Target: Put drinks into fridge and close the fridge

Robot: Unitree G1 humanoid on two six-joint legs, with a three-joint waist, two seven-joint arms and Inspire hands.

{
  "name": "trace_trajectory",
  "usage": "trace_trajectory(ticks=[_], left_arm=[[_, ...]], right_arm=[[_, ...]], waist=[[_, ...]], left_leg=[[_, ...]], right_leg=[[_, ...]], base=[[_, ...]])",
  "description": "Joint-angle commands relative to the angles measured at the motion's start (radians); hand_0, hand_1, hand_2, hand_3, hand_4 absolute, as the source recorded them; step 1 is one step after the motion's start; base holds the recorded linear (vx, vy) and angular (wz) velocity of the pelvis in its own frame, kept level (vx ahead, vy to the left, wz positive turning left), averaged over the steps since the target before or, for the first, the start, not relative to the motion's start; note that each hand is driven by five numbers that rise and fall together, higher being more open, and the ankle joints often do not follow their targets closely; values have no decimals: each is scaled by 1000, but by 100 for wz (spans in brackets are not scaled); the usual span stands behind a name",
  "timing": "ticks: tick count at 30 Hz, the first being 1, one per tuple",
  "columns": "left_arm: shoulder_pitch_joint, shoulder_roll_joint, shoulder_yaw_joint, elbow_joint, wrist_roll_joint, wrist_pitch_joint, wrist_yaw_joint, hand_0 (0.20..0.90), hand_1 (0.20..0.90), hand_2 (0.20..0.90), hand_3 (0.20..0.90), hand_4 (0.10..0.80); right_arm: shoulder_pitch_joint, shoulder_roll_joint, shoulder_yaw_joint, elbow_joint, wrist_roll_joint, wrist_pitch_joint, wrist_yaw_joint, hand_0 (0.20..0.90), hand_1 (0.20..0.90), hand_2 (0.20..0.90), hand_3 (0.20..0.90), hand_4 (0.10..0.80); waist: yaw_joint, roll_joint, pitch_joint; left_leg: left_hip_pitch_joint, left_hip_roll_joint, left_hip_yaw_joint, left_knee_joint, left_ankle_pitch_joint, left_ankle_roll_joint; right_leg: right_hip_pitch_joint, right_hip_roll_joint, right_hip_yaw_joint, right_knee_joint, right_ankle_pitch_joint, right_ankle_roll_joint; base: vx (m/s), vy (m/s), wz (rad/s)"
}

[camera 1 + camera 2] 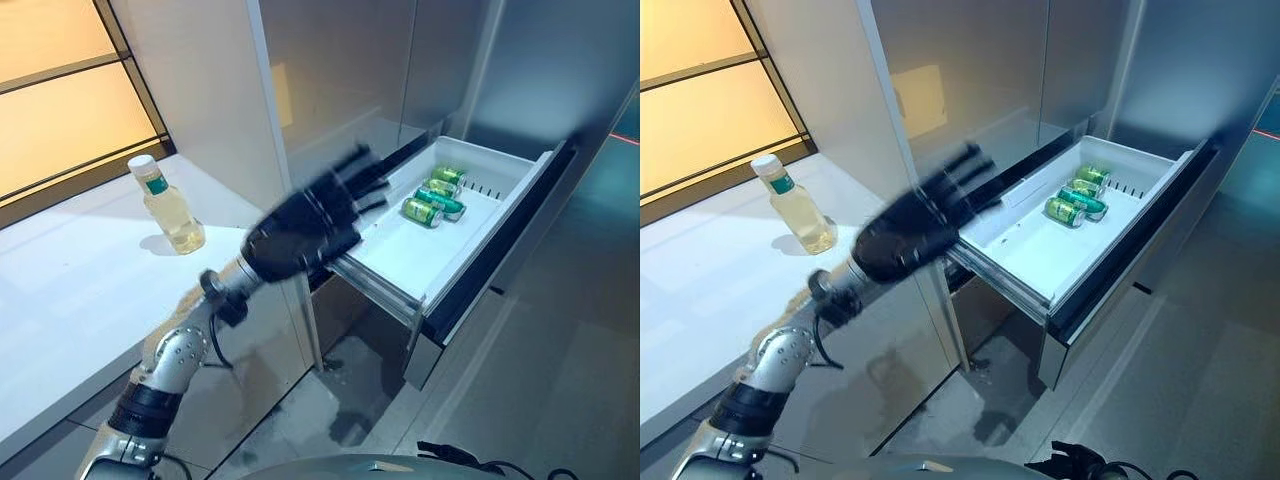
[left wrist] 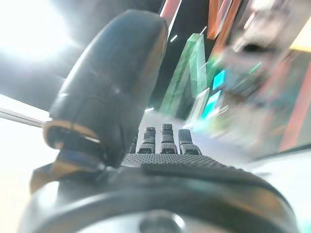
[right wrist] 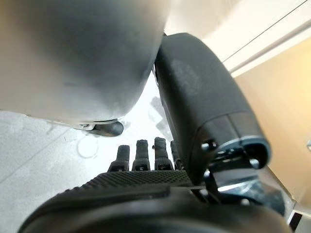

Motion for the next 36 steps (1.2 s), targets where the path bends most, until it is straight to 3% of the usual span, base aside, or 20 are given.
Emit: trace_trajectory(ticks=[1, 5, 12, 15, 20, 36], left_arm=[[-133, 30, 152, -76, 258, -312, 195, 900, 900, 900, 900, 800], [-163, 84, 201, -72, 481, -379, 376, 900, 900, 900, 900, 800], [-193, 179, 204, -48, 835, -340, 674, 900, 900, 900, 900, 800], [-197, 223, 186, -12, 856, -277, 719, 900, 900, 900, 900, 800], [-173, 260, 163, 68, 817, -255, 754, 900, 900, 900, 900, 800], [-160, 231, 135, 281, 800, -240, 824, 900, 900, 900, 900, 800]], right_arm=[[-2, 61, 51, 60, 19, -30, -1, 900, 900, 900, 900, 800], [-10, 62, 66, 81, 33, -35, 6, 900, 900, 900, 900, 800], [-23, 71, 78, 90, 29, -32, 6, 900, 900, 900, 900, 800], [-27, 67, 78, 95, 25, -33, 10, 900, 900, 900, 900, 800], [-25, 52, 70, 94, 14, -31, 20, 900, 900, 900, 900, 800], [-24, 29, 53, 109, -21, -31, 42, 900, 900, 900, 900, 800]], waist=[[41, -40, -40], [54, -43, -51], [59, -40, -57], [57, -36, -55], [52, -31, -46], [29, -29, -41]], left_leg=[[6, 9, 48, 7, -79, -1], [0, 7, 38, 7, -80, -4], [-10, 7, 37, 7, -77, -7], [-10, 8, 42, 7, -77, -7], [-4, 9, 53, 7, -76, -7], [19, 7, 81, 7, -86, 1]], right_leg=[[-27, -46, -20, 7, 8, 57], [-27, -47, -31, 5, 1, 55], [-33, -47, -37, 6, -2, 53], [-33, -48, -37, 6, -1, 56], [-31, -51, -33, 8, 1, 60], [-20, -56, -12, 10, 5, 67]], base=[[18, 11, 4], [17, 15, 11], [11, 17, 7], [0, 0, 0], [5, 13, 0], [11, 19, -1]])
